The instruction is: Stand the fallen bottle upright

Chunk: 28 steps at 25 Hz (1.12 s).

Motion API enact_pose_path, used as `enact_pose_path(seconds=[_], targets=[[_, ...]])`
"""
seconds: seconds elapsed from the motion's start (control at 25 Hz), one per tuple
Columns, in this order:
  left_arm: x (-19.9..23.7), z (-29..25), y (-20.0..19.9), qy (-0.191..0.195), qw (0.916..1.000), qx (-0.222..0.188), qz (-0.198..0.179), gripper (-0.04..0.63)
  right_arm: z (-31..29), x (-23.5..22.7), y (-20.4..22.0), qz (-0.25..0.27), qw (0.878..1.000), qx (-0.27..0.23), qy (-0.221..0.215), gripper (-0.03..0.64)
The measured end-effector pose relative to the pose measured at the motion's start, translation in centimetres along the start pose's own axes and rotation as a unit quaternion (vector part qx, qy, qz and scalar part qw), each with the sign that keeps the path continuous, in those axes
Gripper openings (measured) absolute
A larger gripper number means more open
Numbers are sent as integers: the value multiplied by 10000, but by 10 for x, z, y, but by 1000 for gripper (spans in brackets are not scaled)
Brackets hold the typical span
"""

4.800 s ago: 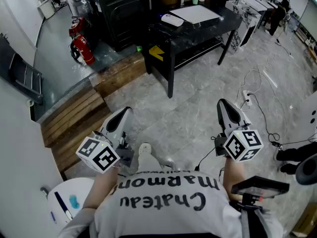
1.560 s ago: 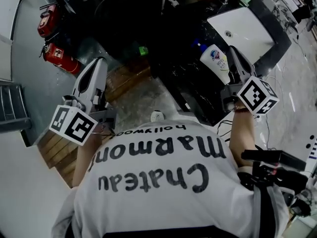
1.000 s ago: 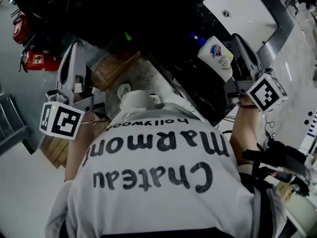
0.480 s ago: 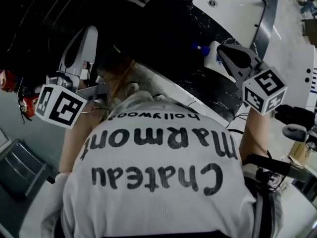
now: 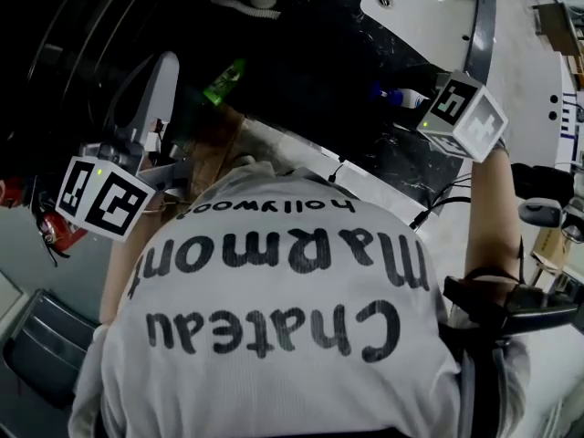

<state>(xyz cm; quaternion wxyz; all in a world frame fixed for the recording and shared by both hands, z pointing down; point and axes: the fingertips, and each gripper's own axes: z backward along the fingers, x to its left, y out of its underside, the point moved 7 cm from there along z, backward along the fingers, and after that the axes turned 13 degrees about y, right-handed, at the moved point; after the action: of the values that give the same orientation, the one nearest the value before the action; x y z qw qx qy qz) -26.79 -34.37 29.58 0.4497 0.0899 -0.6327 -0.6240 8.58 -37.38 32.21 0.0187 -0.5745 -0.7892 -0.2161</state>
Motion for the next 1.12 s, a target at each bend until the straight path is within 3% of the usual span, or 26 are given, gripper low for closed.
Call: enact_pose_path(seconds=[0.32,0.52,0.76,1.12], targets=[[-2,8,3,-227,9997,74,52,15,-34,-11,26,405,9924,1024,-544,181],[-2,13,7,-334,9994,82,89,15,-45,-11,37,719,9858,1436,-495,178],[-1,12,7,-336,9994,55,110,15,-42,-8,39,803,9839,1521,-489,114],[2,2,0,-145,9999,46,-9,15,-35,-6,35,615,9900,1231,-323,103]])
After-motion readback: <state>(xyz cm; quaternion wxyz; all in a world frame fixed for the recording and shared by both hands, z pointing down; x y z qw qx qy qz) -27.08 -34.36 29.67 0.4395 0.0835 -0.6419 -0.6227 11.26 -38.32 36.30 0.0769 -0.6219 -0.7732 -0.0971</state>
